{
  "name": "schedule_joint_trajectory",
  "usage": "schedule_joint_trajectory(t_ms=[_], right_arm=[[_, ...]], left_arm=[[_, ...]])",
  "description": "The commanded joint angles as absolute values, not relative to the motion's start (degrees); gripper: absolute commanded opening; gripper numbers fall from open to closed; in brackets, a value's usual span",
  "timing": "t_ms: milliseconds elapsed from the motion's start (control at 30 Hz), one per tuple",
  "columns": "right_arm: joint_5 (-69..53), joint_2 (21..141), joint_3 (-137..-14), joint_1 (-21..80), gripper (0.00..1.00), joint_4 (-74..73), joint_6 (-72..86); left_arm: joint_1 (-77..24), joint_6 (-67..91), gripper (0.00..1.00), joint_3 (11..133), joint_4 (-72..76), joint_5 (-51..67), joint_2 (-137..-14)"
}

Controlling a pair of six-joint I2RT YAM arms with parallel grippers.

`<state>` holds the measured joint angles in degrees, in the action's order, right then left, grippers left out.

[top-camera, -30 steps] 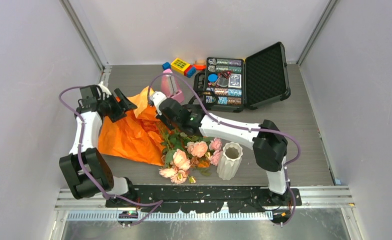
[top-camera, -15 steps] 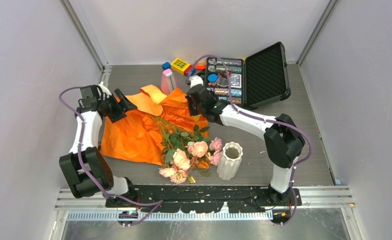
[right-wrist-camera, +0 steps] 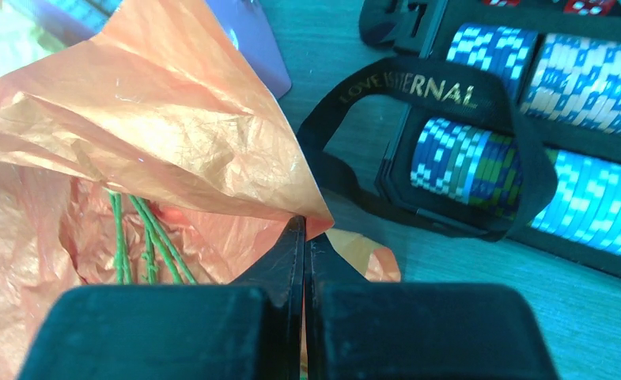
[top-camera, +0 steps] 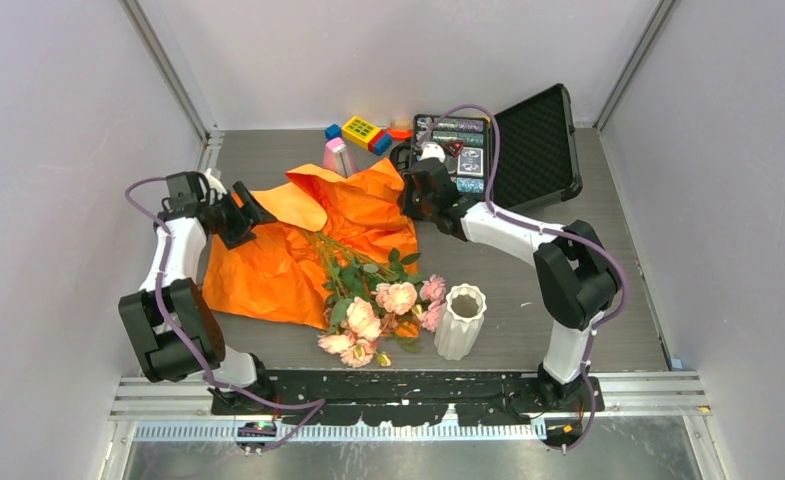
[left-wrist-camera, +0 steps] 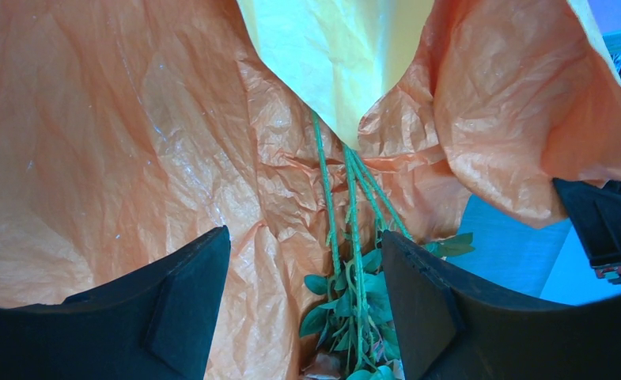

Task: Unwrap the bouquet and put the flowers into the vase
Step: Unfold the wrapping paper at the center of the board.

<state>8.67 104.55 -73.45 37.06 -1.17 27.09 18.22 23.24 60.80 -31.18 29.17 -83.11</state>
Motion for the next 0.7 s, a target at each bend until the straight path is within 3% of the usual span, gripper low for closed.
schedule_joint_trajectory(t_ms=[0,667], right_arm=[[7.4,105.7,-74.3,34.8,0.00,4.5,29.5],[3.0,111.0,-79.5,30.0,0.02,2.1,28.5]], left_arm=[[18.0,22.5,0.72,60.9,-31.0,30.2,-84.5],[17.8,24.4,0.69,60.4,-29.2,33.1,-86.5]])
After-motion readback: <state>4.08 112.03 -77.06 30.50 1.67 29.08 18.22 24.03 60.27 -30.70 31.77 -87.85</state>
